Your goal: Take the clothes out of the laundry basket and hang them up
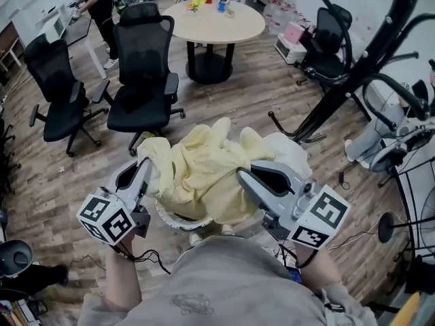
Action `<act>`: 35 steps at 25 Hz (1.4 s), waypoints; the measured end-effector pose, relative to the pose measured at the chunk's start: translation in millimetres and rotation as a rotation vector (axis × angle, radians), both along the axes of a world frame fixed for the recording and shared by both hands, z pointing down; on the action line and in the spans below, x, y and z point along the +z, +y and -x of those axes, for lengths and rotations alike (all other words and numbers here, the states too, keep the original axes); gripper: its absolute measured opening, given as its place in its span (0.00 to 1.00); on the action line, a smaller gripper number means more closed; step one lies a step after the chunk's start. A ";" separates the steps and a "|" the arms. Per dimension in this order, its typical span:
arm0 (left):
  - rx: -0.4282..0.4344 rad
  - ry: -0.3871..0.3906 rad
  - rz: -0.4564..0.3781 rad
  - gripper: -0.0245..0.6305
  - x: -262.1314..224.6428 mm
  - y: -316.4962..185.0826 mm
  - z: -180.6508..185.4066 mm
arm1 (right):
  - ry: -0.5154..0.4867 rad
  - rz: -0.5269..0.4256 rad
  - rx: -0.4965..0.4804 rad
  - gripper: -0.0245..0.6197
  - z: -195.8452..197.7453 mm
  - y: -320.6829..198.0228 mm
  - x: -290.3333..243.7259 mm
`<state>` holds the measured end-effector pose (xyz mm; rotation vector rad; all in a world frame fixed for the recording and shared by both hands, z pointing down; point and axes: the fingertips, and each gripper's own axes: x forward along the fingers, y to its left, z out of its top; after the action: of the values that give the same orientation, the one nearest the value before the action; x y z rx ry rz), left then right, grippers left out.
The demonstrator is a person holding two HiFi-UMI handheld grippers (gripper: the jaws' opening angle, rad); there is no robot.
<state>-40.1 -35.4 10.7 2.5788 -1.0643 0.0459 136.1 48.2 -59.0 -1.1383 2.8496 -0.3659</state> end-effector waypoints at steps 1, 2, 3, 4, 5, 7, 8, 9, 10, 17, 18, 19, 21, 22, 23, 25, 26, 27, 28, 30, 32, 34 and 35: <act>0.014 0.006 -0.011 0.06 -5.9 -3.7 -6.6 | -0.004 -0.014 0.023 0.12 -8.5 0.4 -5.7; 0.028 0.012 -0.020 0.06 -11.1 -6.8 -13.1 | -0.009 -0.026 0.045 0.12 -16.5 1.1 -10.5; 0.042 0.018 -0.028 0.06 -15.6 -9.5 -19.8 | -0.014 -0.036 0.065 0.12 -24.0 2.1 -14.5; 0.057 0.024 -0.035 0.06 -19.6 -11.9 -26.9 | -0.019 -0.044 0.083 0.12 -31.2 3.5 -17.7; 0.072 0.027 -0.040 0.06 -23.1 -14.0 -34.5 | -0.024 -0.050 0.100 0.12 -37.9 4.9 -20.2; 0.106 0.029 -0.052 0.06 -29.5 -16.4 -50.5 | -0.030 -0.059 0.128 0.12 -49.6 8.5 -22.9; 0.123 0.028 -0.058 0.06 -32.6 -16.8 -58.4 | -0.031 -0.063 0.139 0.12 -54.4 10.7 -23.7; 0.141 0.027 -0.065 0.06 -35.9 -16.9 -65.9 | -0.032 -0.067 0.148 0.12 -58.8 13.2 -25.2; 0.157 0.029 -0.071 0.06 -39.9 -16.8 -73.0 | -0.034 -0.073 0.156 0.12 -63.0 16.1 -27.9; 0.294 0.157 -0.143 0.06 -105.7 -23.1 -107.5 | -0.046 -0.217 0.210 0.12 -88.8 41.1 -93.3; 0.303 0.161 -0.177 0.06 -121.0 -27.5 -109.2 | -0.042 -0.251 0.219 0.12 -90.3 43.6 -106.3; 0.306 0.158 -0.220 0.06 -137.7 -31.3 -110.4 | -0.039 -0.287 0.224 0.12 -91.3 47.0 -119.2; 0.301 0.149 -0.316 0.06 -173.3 -35.7 -112.8 | -0.035 -0.360 0.235 0.12 -95.2 56.5 -144.6; 0.298 0.150 -0.357 0.06 -190.7 -37.3 -114.2 | -0.035 -0.398 0.244 0.12 -98.4 61.7 -157.2; 0.297 0.157 -0.393 0.06 -207.3 -38.9 -115.3 | -0.037 -0.437 0.253 0.12 -101.7 66.1 -169.3; 0.301 0.183 -0.450 0.06 -238.2 -43.2 -115.8 | -0.048 -0.511 0.277 0.12 -107.5 72.3 -190.7; 0.304 0.196 -0.473 0.06 -252.4 -46.4 -115.4 | -0.051 -0.544 0.294 0.12 -110.4 74.4 -199.8; 0.306 0.210 -0.489 0.06 -265.4 -50.8 -115.5 | -0.050 -0.574 0.315 0.12 -113.7 75.9 -208.1; 0.309 0.228 -0.495 0.06 -276.6 -56.1 -116.6 | -0.044 -0.603 0.340 0.12 -117.7 76.8 -215.0; 0.327 0.267 -0.491 0.06 -293.2 -67.7 -122.4 | -0.024 -0.646 0.381 0.12 -125.1 77.2 -223.1; 0.347 0.282 -0.495 0.06 -305.7 -81.0 -132.9 | -0.007 -0.671 0.400 0.12 -129.4 74.7 -224.6; 0.353 0.289 -0.473 0.06 -312.6 -99.5 -146.7 | -0.013 -0.674 0.436 0.12 -135.3 69.4 -221.5; 0.346 0.297 -0.444 0.06 -312.9 -110.7 -153.0 | -0.027 -0.666 0.464 0.12 -139.9 66.6 -218.4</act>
<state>112.9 -146.1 -302.2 3.0064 -0.5576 -0.5268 276.0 114.8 -277.4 -1.5149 2.2631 0.5379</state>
